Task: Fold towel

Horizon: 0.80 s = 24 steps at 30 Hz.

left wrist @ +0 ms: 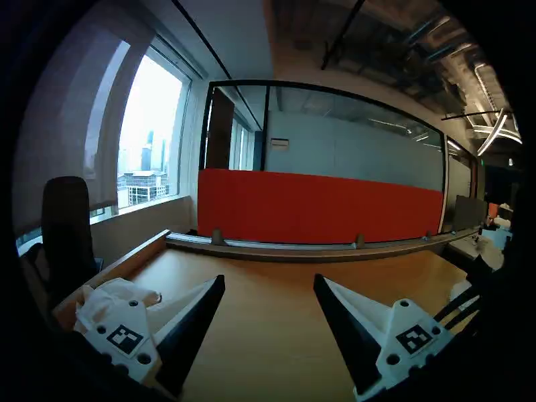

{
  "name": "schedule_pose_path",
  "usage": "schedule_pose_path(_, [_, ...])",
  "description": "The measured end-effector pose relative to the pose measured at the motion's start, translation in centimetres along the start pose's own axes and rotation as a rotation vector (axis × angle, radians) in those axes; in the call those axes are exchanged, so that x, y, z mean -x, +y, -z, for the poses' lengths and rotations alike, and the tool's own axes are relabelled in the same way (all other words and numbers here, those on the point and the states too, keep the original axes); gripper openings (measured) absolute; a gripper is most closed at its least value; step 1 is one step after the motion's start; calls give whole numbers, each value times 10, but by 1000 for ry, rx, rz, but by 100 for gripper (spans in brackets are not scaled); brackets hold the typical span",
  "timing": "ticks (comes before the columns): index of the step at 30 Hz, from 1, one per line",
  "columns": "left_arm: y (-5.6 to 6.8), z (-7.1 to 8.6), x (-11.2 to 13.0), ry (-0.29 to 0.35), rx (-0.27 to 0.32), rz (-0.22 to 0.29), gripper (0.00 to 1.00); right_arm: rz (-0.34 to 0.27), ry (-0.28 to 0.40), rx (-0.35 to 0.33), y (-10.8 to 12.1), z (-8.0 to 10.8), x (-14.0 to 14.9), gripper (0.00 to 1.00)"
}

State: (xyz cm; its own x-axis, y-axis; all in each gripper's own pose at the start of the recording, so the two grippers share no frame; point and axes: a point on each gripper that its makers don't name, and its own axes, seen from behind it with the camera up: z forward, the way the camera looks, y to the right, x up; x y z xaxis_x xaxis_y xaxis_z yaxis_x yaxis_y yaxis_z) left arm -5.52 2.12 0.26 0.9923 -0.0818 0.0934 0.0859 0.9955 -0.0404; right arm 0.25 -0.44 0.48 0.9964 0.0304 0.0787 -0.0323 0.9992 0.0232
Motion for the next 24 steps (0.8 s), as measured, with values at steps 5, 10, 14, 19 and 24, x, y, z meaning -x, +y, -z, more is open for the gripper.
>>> schedule_pose_path(5, [-1, -5, 0, 12, -8, -5, 99, 5, 4, 11, -5, 4, -2, 94])
schedule_pose_path(10, [1, -11, 7, 26, -1, -30, 98, 13, 16, 32, -7, 9, -6, 94])
schedule_pose_path(14, [8, -15, 17, 40, 21, -34, 98, 0, 33, 46, -9, 14, -8, 96])
schedule_pose_path(19, [14, -16, 33, 57, 35, -29, 98, -21, 39, 51, -16, 21, -3, 96])
schedule_pose_path(24, [12, -16, 56, 54, 26, -50, 98, -19, 27, 43, -22, 23, 10, 97])
